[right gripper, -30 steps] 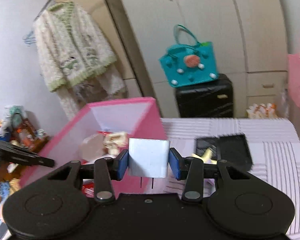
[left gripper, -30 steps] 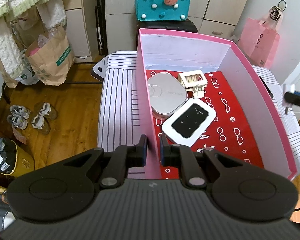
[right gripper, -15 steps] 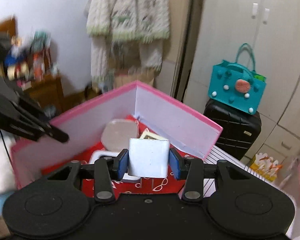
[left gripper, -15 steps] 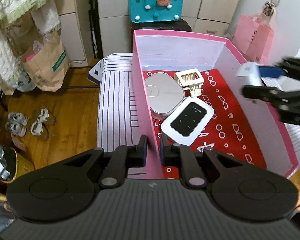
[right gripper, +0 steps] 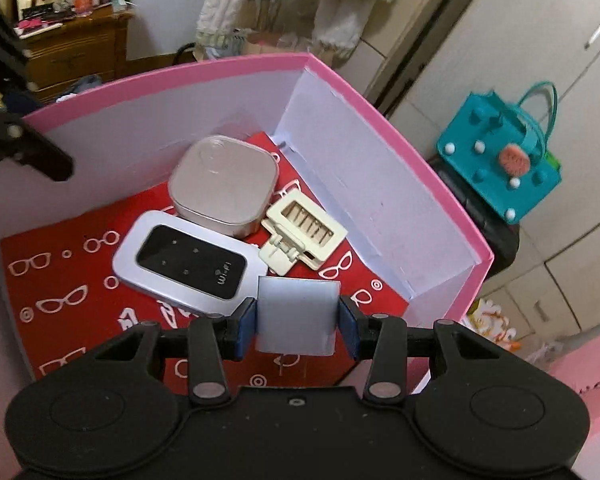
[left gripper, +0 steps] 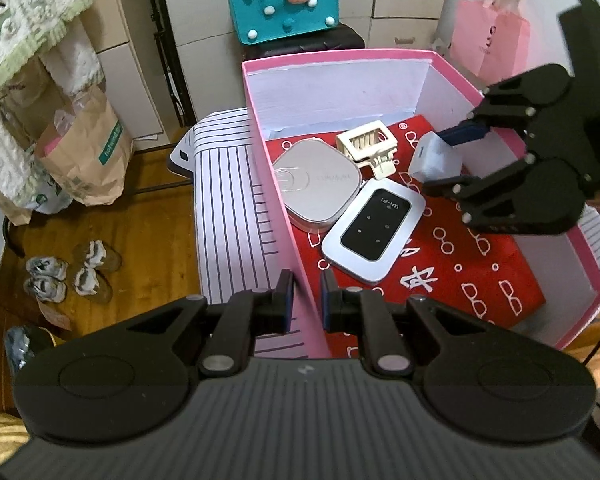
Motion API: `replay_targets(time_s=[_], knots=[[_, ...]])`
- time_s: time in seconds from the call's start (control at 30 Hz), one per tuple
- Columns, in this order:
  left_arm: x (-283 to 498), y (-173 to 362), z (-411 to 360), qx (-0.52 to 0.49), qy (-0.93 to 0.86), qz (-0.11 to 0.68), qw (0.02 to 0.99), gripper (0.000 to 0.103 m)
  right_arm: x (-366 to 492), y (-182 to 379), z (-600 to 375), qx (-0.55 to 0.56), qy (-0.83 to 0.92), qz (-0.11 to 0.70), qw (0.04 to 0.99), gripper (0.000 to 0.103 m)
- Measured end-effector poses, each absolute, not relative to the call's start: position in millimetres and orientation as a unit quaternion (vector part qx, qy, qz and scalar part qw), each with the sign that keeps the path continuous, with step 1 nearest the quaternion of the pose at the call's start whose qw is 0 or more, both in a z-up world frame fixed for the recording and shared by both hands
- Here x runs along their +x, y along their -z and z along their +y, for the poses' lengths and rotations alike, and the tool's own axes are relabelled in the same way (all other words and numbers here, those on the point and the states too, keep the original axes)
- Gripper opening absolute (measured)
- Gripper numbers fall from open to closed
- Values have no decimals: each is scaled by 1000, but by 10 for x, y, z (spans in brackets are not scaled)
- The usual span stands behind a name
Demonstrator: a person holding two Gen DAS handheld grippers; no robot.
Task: Organize rigid objects
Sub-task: 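Carry the white charger into the pink box, lower it and open the right gripper, then move the right gripper to the silver keys on the table and grasp them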
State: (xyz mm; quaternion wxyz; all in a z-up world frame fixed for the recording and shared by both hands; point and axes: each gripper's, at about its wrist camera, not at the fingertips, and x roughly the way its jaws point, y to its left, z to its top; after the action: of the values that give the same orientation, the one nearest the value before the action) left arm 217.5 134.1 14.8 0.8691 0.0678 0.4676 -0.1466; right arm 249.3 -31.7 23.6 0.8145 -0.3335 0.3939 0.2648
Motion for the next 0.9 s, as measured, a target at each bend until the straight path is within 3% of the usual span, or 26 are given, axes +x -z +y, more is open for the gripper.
replay_targets(time_s=[0.2, 0.6, 0.9], knots=[[2183, -155, 1336, 68, 145, 469, 869, 12, 2504, -338, -431, -284, -266, 382, 838, 50], [2185, -168, 1294, 73, 134, 474, 867, 12, 2148, -846, -1303, -49, -275, 345, 896, 55], [2182, -176, 1252, 74, 120, 476, 868, 13, 1824, -603, -2091, 41, -215, 320, 922, 60]])
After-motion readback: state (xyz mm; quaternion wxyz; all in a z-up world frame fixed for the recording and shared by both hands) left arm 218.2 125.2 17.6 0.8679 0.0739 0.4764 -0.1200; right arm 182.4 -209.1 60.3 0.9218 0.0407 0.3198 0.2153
